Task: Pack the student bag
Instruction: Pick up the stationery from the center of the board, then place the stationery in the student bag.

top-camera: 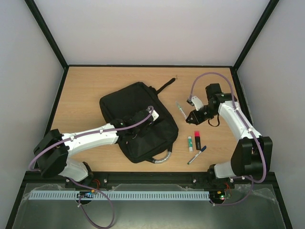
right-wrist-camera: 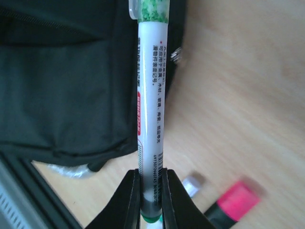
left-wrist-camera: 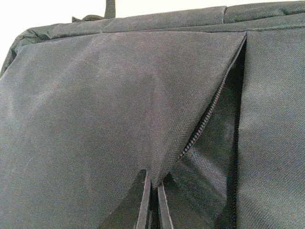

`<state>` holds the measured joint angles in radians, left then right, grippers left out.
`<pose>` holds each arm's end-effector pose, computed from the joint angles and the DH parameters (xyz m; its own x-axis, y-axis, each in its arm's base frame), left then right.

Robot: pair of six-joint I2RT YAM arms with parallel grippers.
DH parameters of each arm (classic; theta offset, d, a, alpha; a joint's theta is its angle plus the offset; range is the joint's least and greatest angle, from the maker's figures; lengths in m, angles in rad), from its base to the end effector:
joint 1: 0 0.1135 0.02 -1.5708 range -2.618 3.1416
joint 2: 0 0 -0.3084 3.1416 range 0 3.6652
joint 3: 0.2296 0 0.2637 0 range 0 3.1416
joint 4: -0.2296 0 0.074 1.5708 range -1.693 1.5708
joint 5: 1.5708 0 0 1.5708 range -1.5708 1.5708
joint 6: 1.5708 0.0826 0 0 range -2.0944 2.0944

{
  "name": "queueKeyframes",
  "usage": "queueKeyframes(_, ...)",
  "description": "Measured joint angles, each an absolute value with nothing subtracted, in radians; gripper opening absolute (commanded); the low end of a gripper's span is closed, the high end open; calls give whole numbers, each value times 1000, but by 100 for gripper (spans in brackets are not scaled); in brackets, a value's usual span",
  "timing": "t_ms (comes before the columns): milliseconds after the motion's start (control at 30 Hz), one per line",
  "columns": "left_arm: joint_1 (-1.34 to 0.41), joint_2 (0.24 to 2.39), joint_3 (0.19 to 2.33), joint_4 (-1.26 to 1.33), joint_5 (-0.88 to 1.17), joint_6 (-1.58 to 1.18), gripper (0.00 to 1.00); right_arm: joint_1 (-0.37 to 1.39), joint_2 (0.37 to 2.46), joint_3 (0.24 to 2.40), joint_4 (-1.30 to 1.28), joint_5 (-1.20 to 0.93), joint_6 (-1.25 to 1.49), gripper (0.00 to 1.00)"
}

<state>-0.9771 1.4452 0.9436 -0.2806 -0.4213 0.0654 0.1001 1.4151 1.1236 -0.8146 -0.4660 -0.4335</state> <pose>0.2190 -0.2640 0.2433 -0.3546 0.6321 -0.6890 0.6186 0.7112 0.3340 0.2964 0.0671 0.2697 -0.6856 -0.4460 -0.5754 -0.6365 0.7509 0.1763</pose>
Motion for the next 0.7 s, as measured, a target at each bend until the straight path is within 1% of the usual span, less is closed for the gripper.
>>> queueKeyframes(167,-955,1446,947,-280,-398,52,2,136,1423,1088,-892,-530,-505,1)
queueKeyframes(367,-918,1451,951,-262,-366,34,2,221,1489,1081,-960,-588,-551,1)
queueKeyframes(700,-913,1463,955,-258,-361,19,2,371,1547,1084,-990,-617,-524,2)
